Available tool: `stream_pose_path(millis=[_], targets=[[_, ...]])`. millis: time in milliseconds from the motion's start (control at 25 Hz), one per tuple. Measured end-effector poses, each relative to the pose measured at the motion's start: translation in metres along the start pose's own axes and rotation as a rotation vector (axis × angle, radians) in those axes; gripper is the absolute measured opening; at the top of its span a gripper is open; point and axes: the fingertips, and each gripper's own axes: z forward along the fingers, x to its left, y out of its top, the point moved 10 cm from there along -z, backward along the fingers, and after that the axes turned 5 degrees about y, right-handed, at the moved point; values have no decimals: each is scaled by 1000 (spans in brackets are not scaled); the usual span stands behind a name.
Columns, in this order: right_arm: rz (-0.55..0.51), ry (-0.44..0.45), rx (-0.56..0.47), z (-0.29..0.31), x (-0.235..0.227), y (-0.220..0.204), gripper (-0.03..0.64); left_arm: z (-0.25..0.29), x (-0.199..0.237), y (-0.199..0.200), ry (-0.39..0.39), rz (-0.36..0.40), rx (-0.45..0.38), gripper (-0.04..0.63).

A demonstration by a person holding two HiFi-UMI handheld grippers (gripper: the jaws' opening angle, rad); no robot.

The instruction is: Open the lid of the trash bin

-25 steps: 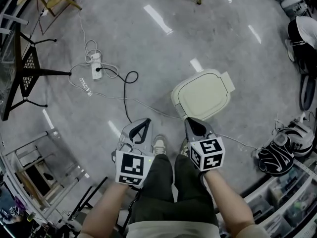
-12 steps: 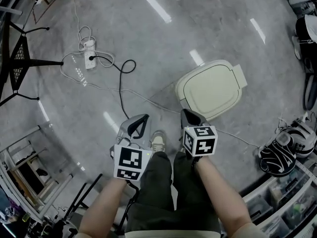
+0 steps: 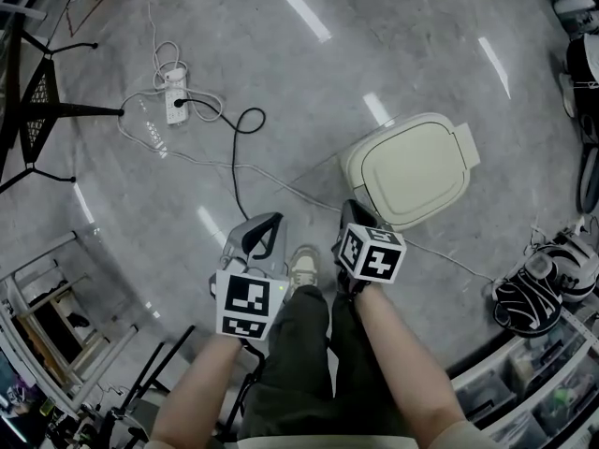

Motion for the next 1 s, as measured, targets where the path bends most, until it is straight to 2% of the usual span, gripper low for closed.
stream_pose_path(millis=[160,360,560,840,1000], targets=[[68,-37,-34,-4,2,3,3,-5,6,-1,-1,-7,2,2],[24,-35,-53,-13,-5,10,3,-11,6,-1,-12,-11,-1,2],[41,-8,-63,-8,-9,9,3,-5,2,-1,-24,-15,2,2],[-5,-81,-45,-12,0,7,3,-12,4,6,-28,-13,2,2],[-16,-81,-24,-32,6,5,3,-25,4,18,-29,-26,-1,2]])
